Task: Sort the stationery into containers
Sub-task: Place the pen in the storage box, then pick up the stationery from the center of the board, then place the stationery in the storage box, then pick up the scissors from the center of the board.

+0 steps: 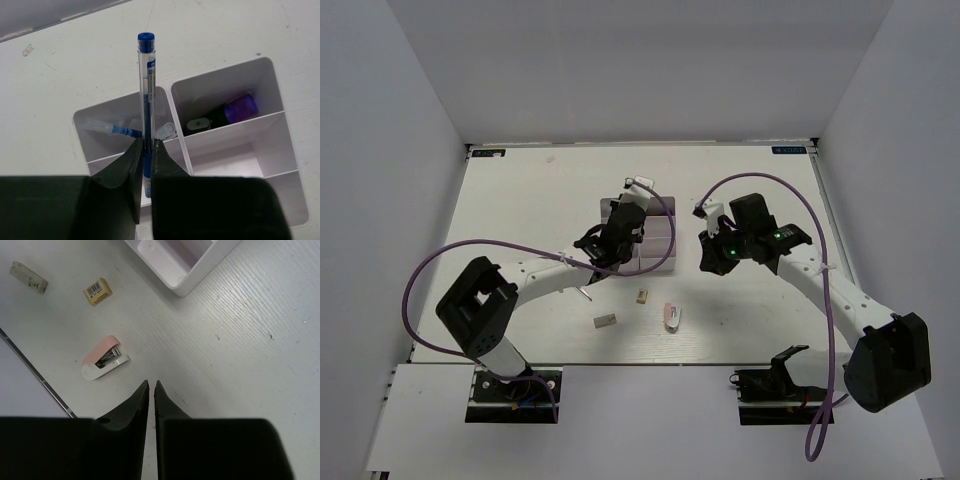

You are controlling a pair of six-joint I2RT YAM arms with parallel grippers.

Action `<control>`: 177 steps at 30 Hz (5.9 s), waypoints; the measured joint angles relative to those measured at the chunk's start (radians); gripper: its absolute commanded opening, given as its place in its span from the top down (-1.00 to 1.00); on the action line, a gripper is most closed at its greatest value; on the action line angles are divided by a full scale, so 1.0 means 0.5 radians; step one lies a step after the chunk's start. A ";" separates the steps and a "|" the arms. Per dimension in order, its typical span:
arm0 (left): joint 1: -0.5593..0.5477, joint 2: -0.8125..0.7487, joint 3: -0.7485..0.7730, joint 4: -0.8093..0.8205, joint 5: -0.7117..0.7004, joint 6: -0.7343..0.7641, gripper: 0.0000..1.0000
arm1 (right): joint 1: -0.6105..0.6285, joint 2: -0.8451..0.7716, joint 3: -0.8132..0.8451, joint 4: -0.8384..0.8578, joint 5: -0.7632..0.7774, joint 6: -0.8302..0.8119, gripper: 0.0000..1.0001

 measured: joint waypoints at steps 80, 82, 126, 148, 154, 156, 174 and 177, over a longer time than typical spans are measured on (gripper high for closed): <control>-0.269 -2.406 -0.729 -2.436 -0.406 -1.257 -0.32 | 1.147 0.370 -0.193 0.250 1.072 0.705 0.94; -0.269 -2.406 -0.734 -2.417 -0.395 -1.250 -0.32 | 1.145 0.240 -0.189 0.262 1.055 0.595 0.94; -0.269 -2.222 -0.829 -2.203 -0.036 -1.105 -0.30 | 0.531 1.077 1.071 -0.124 0.620 -1.606 0.85; -0.269 -2.211 -0.834 -2.183 -0.011 -1.096 0.05 | 0.475 1.176 1.106 -0.140 0.595 -1.528 -0.09; -0.269 -2.147 -0.834 -2.133 0.018 -1.064 0.72 | 0.471 0.980 1.102 -0.186 0.433 -1.344 0.75; -0.269 -2.087 -0.826 -2.127 0.007 -1.088 0.82 | 0.468 0.828 1.076 -0.196 0.336 -1.240 1.00; 1.185 -0.893 -0.539 -1.912 1.140 -1.473 0.35 | 0.666 0.455 0.218 -0.187 -0.254 -0.238 0.82; 1.293 -0.741 -0.517 -1.868 1.260 -1.466 0.35 | 0.685 0.436 0.166 -0.127 -0.240 -0.156 0.73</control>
